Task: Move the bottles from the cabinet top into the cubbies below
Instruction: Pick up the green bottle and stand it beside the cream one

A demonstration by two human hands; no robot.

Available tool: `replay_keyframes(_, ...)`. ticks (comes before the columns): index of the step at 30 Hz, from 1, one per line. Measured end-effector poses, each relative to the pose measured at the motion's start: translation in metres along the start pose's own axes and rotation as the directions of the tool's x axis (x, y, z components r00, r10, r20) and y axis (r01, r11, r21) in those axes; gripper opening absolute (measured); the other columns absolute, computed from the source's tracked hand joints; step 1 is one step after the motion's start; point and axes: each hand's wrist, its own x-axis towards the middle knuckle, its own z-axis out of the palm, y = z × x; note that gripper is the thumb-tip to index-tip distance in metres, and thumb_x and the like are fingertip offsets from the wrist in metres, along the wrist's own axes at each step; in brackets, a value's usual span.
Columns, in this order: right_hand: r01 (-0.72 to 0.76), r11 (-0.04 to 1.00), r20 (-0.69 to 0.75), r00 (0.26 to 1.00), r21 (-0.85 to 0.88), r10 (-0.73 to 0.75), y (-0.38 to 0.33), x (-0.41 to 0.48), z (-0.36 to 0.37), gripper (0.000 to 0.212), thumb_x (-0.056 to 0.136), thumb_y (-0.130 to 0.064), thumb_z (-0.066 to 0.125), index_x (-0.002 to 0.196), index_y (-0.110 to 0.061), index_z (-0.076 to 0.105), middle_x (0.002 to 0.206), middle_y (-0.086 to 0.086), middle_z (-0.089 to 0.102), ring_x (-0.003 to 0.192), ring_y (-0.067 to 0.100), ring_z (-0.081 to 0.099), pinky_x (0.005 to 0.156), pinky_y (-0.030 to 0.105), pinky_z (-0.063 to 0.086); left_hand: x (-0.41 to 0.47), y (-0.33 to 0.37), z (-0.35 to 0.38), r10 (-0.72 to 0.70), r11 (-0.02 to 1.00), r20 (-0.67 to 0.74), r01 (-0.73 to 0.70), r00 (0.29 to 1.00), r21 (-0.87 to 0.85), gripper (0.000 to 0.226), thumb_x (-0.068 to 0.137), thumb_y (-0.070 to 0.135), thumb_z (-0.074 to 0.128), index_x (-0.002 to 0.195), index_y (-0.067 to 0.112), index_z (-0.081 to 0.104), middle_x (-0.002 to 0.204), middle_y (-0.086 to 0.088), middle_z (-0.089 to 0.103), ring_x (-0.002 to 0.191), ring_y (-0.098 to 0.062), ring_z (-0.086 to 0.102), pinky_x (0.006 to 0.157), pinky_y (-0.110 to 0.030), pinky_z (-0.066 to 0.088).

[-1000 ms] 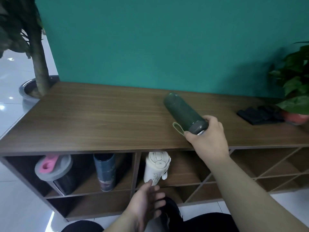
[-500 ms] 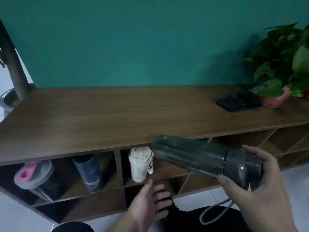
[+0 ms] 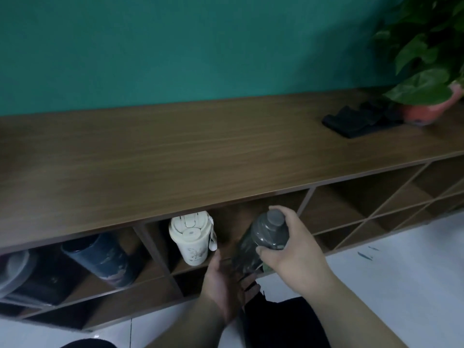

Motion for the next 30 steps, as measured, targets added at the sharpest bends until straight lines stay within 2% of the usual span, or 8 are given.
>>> replay_keyframes(2,-0.015,0.998,0.025,1.0,0.061,0.013,0.01,0.014,0.004,0.066,0.071,-0.022,0.084,0.116,-0.056,0.049,0.122,-0.023,0.054,0.109,-0.011,0.053,0.085,0.013,0.043,0.015,-0.003,0.002,-0.002,1.0,-0.007,0.002,1.0,-0.031,0.076,0.089,0.073,0.035,0.132,0.019,0.066,0.132,-0.01,0.071,0.127,-0.031,0.06,0.113,-0.05,0.037)
replay_keyframes(7,-0.001,0.994,0.048,0.999,0.108,-0.004,0.021,0.046,0.01,0.062,0.072,-0.019,0.082,0.112,-0.056,0.053,0.122,-0.02,0.058,0.11,-0.001,0.059,0.096,0.029,0.05,0.043,-0.005,0.006,-0.028,0.992,0.037,0.033,0.999,-0.125,0.084,0.085,0.075,0.039,0.149,0.023,0.048,0.155,-0.008,0.05,0.147,-0.027,0.038,0.123,-0.049,0.018)
replay_keyframes(9,0.006,0.994,0.05,0.999,0.11,-0.012,0.023,0.055,0.012,0.058,0.073,-0.017,0.081,0.116,-0.048,0.057,0.121,-0.019,0.059,0.109,-0.001,0.061,0.098,0.033,0.051,0.049,-0.001,0.009,-0.03,0.979,0.033,0.036,0.999,-0.2,0.089,0.083,0.076,0.043,0.151,0.018,0.046,0.156,-0.011,0.048,0.149,-0.027,0.034,0.123,-0.046,0.019)
replay_keyframes(11,0.007,0.993,0.048,0.999,0.119,-0.012,0.024,0.063,0.015,0.056,0.075,-0.016,0.08,0.118,-0.044,0.058,0.12,-0.02,0.059,0.11,-0.001,0.061,0.099,0.033,0.051,0.049,0.004,0.014,-0.005,0.969,0.006,0.006,1.0,-0.246,0.088,0.086,0.073,0.044,0.149,0.012,0.046,0.155,-0.015,0.047,0.149,-0.029,0.033,0.123,-0.045,0.021)
replay_keyframes(15,0.046,0.993,0.02,0.999,0.113,-0.048,0.026,0.074,0.021,0.055,0.075,-0.021,0.081,0.12,-0.042,0.057,0.125,-0.024,0.055,0.115,-0.002,0.059,0.097,0.026,0.05,0.05,0.012,0.022,-0.012,0.925,0.013,0.016,1.0,-0.38,0.094,0.088,0.072,0.042,0.157,0.009,0.032,0.164,-0.022,0.03,0.156,-0.031,0.015,0.121,-0.041,0.015)
replay_keyframes(19,0.065,0.991,-0.003,0.998,0.115,-0.065,0.029,0.078,0.026,0.056,0.076,-0.024,0.081,0.123,-0.041,0.056,0.127,-0.025,0.054,0.115,-0.002,0.058,0.097,0.026,0.05,0.06,0.015,0.02,0.055,0.893,0.015,-0.043,0.998,-0.448,0.118,0.066,0.062,0.064,0.16,0.006,0.02,0.166,-0.026,0.02,0.157,-0.034,0.011,0.127,-0.045,0.007)
replay_keyframes(24,0.087,0.987,0.004,0.996,0.134,-0.089,0.031,0.08,0.03,0.053,0.078,-0.022,0.079,0.122,-0.043,0.056,0.127,-0.023,0.055,0.112,0.0,0.061,0.097,0.035,0.053,0.066,0.012,0.02,0.091,0.896,0.001,-0.081,0.996,-0.436,0.087,0.088,0.053,0.051,0.159,0.009,0.028,0.165,-0.026,0.024,0.154,-0.035,0.022,0.126,-0.047,0.015)
replay_keyframes(30,0.1,0.989,-0.02,0.995,0.113,-0.098,0.034,0.081,0.032,0.054,0.08,-0.027,0.077,0.124,-0.044,0.052,0.13,-0.023,0.052,0.116,0.002,0.059,0.096,0.037,0.054,0.057,0.016,0.025,0.067,0.889,0.01,-0.055,0.998,-0.454,0.093,0.083,0.052,0.056,0.16,0.01,0.023,0.166,-0.028,0.02,0.156,-0.032,0.016,0.127,-0.045,0.011)
